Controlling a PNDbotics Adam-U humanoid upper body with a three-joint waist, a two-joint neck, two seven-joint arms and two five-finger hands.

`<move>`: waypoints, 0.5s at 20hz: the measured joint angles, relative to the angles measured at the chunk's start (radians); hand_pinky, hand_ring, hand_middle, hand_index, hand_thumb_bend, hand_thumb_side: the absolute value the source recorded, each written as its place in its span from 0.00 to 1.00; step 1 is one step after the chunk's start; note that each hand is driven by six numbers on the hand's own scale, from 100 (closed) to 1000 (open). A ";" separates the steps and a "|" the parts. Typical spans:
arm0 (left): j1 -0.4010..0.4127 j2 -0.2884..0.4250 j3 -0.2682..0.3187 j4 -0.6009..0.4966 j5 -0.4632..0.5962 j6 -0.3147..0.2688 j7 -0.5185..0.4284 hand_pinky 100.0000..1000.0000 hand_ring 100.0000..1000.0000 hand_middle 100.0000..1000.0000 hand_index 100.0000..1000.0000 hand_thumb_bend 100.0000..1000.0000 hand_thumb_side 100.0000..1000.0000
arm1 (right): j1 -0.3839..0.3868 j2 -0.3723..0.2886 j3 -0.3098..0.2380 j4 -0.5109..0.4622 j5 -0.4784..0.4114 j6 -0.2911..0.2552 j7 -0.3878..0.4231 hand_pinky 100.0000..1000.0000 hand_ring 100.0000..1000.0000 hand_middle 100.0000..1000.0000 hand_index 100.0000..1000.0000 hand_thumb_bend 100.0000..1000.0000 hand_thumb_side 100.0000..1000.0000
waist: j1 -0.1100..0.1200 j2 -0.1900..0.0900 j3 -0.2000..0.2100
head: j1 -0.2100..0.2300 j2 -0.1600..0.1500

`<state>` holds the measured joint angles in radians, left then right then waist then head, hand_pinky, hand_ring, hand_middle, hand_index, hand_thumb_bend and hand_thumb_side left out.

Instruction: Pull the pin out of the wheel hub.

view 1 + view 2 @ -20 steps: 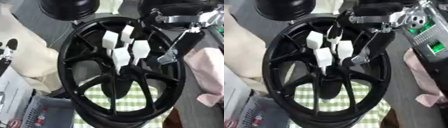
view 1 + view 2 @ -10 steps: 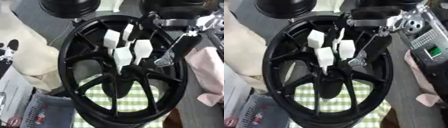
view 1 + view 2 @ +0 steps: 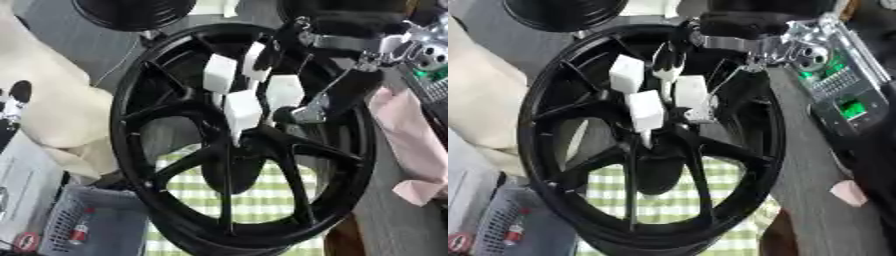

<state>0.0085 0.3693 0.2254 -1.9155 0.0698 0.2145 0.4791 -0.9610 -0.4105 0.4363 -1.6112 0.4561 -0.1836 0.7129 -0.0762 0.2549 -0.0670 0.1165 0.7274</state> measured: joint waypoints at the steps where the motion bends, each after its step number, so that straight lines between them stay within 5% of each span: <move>1: 0.000 0.000 0.000 0.000 0.000 0.000 0.000 0.54 0.62 0.42 0.62 0.71 0.45 | 0.000 0.000 -0.002 0.000 0.008 -0.003 -0.004 0.81 0.69 0.65 0.77 0.34 0.39 | 0.001 0.003 0.000 | 0.000 0.000; 10: -0.009 0.000 -0.001 0.000 0.006 -0.002 -0.006 0.54 0.62 0.42 0.62 0.70 0.46 | 0.003 0.000 -0.007 0.013 0.048 -0.022 -0.007 0.80 0.68 0.63 0.75 0.34 0.35 | 0.006 0.019 0.004 | -0.004 -0.008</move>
<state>-0.0001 0.3693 0.2247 -1.9154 0.0754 0.2127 0.4728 -0.9582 -0.4102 0.4298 -1.5981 0.5036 -0.2053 0.7061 -0.0698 0.2739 -0.0628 0.1129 0.7196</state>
